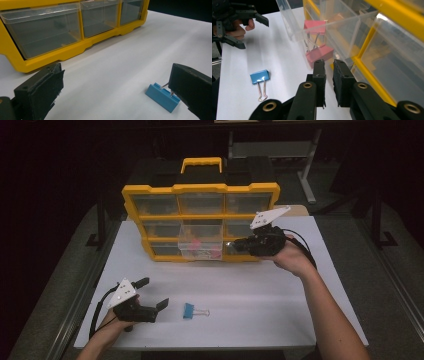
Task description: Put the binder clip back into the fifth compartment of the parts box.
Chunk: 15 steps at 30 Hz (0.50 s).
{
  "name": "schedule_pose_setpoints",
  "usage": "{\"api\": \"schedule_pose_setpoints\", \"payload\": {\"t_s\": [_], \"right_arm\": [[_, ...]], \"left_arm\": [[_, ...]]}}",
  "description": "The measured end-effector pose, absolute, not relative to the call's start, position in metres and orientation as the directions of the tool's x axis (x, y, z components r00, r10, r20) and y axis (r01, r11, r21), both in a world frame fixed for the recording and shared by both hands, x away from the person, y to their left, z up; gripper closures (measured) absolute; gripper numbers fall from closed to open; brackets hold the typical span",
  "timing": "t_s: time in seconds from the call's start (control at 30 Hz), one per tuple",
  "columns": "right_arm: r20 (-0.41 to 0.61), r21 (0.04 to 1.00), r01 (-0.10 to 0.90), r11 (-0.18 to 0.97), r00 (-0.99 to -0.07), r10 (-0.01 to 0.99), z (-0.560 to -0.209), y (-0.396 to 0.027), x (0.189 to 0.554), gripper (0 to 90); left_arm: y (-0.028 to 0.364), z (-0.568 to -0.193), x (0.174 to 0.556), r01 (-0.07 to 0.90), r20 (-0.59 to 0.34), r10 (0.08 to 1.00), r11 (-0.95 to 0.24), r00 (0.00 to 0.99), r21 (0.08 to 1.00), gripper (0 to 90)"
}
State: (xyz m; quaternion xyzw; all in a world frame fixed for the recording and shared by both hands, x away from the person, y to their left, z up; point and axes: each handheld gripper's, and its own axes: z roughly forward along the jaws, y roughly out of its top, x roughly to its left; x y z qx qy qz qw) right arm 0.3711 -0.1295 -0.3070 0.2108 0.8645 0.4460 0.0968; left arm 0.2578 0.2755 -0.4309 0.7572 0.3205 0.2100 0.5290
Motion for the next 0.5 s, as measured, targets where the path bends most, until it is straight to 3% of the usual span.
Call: {"api": "schedule_pose_setpoints", "payload": {"t_s": [0.5], "right_arm": [[0.049,0.802,0.285,0.524,-0.907,0.418,-0.342,-0.124,0.357,48.1]], "left_arm": [[0.275,-0.432,0.258,0.265,-0.023,0.707,-0.234,0.707,0.935,0.0]]}}
